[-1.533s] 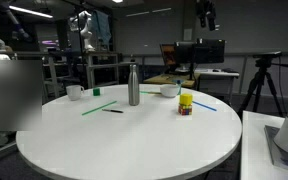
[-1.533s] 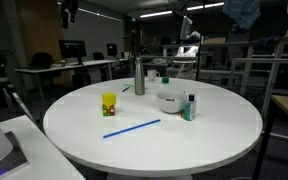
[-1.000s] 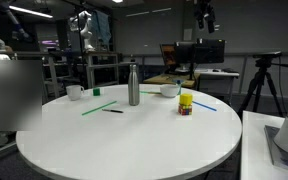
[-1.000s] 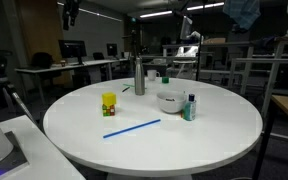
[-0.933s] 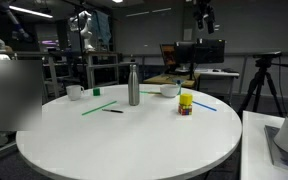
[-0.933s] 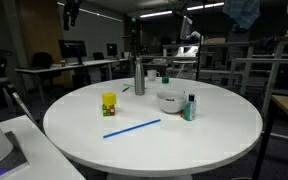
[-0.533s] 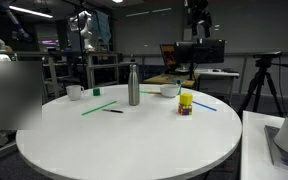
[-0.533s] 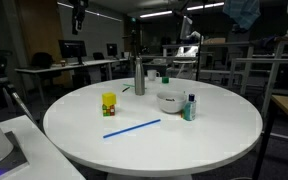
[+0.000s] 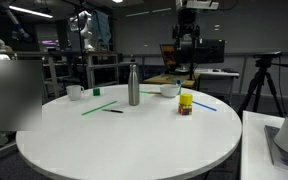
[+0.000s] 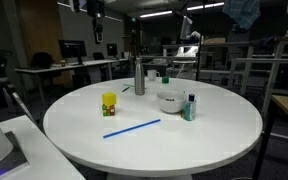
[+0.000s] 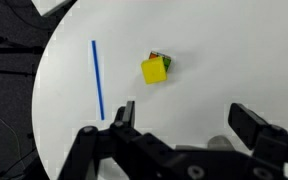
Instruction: Take the yellow block and put it on the table
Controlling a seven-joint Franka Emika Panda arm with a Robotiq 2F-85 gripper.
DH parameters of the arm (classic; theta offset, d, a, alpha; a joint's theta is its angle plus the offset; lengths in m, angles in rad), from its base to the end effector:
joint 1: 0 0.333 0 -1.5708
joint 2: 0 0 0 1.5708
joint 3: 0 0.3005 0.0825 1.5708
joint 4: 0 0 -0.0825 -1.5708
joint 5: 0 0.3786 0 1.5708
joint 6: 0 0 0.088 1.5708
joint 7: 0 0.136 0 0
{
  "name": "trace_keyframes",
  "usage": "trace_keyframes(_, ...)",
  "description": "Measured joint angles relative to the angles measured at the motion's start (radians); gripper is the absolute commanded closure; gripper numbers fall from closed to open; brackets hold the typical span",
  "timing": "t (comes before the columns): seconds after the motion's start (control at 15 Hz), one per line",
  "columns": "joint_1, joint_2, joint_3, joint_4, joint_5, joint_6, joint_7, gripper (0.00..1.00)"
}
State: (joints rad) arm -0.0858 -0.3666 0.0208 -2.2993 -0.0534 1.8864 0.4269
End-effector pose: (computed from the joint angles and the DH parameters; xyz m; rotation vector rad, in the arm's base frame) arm 0.4330 -0.0334 0.4464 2.9893 -0.7247 -0.0543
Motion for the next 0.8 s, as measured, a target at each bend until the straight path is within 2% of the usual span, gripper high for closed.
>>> trace_keyframes(0.2,-0.012,0.055,-0.001,-0.008,-0.018,0.083,0.033,0.00)
trace_keyframes(0.8,-0.027,0.154,-0.015,-0.088,-0.150,0.220,0.049,0.00)
